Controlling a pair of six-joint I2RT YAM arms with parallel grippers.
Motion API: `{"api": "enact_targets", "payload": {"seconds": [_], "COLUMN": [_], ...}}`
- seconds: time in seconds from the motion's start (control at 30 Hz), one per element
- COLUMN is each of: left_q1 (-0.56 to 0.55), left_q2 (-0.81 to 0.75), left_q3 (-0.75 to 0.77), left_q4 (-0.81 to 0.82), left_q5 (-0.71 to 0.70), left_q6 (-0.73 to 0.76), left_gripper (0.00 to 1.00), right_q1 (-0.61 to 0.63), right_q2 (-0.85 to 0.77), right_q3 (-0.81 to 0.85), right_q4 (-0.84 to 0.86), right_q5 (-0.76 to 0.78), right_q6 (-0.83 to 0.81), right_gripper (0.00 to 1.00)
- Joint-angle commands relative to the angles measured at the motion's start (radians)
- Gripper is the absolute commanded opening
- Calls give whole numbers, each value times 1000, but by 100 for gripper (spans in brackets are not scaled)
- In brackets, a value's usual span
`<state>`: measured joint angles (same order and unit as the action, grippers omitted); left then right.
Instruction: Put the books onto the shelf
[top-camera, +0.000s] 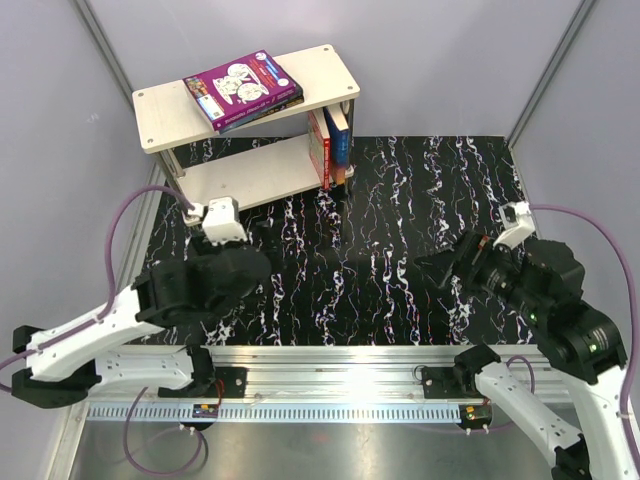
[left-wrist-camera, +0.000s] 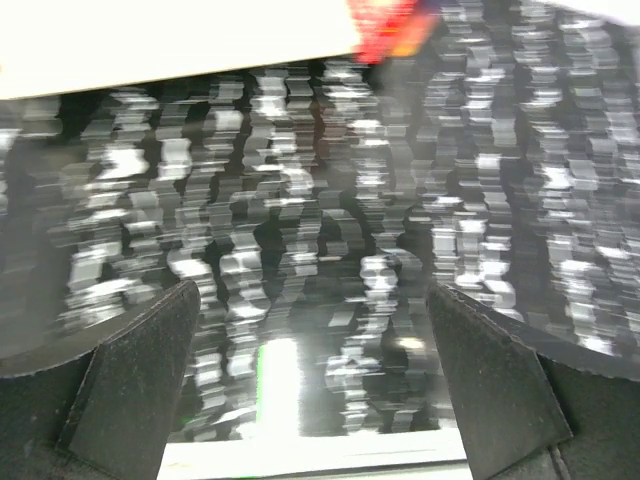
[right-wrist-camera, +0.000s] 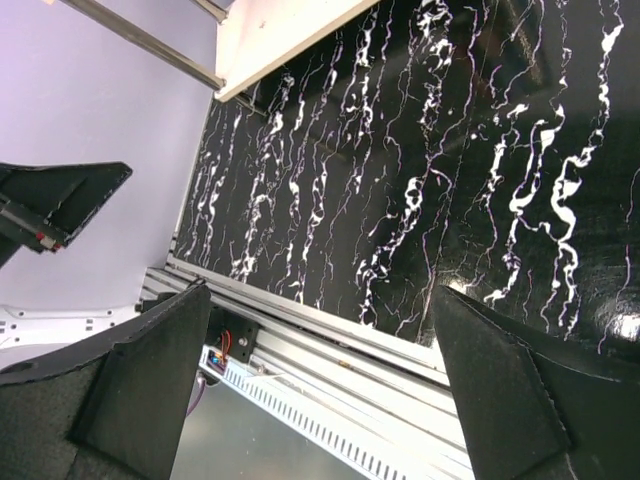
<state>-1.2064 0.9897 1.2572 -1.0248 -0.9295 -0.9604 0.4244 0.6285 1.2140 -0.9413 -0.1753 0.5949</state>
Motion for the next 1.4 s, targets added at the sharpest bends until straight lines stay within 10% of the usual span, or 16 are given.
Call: {"api": "enact_targets", "payload": {"seconds": [0.0, 0.17, 0.67, 0.97, 1.37], "left_q1": [-1, 8, 733, 1103, 1125], "left_q2": [-17, -109, -424, -198, 156], "left_q3": [27, -44, -718, -964, -986], "left_q4": [-346, -426, 768, 1244, 1718], "left_q5": [-120, -186, 211, 352, 531], "left_q6": [-96, -117, 868, 721, 805], "left_gripper": [99, 99, 99, 99, 99], "right_q1": [-4, -4, -4, -4, -4], "right_q2": [-107, -222, -36, 7, 123], "right_q3": [-22, -13, 41, 131, 228], "right_q4": [6, -45, -7, -116, -111], "right_q5": [-23, -29, -101, -96, -129], "right_q6": [28, 45, 77, 86, 19], "right_gripper": [100, 100, 100, 100, 100]}}
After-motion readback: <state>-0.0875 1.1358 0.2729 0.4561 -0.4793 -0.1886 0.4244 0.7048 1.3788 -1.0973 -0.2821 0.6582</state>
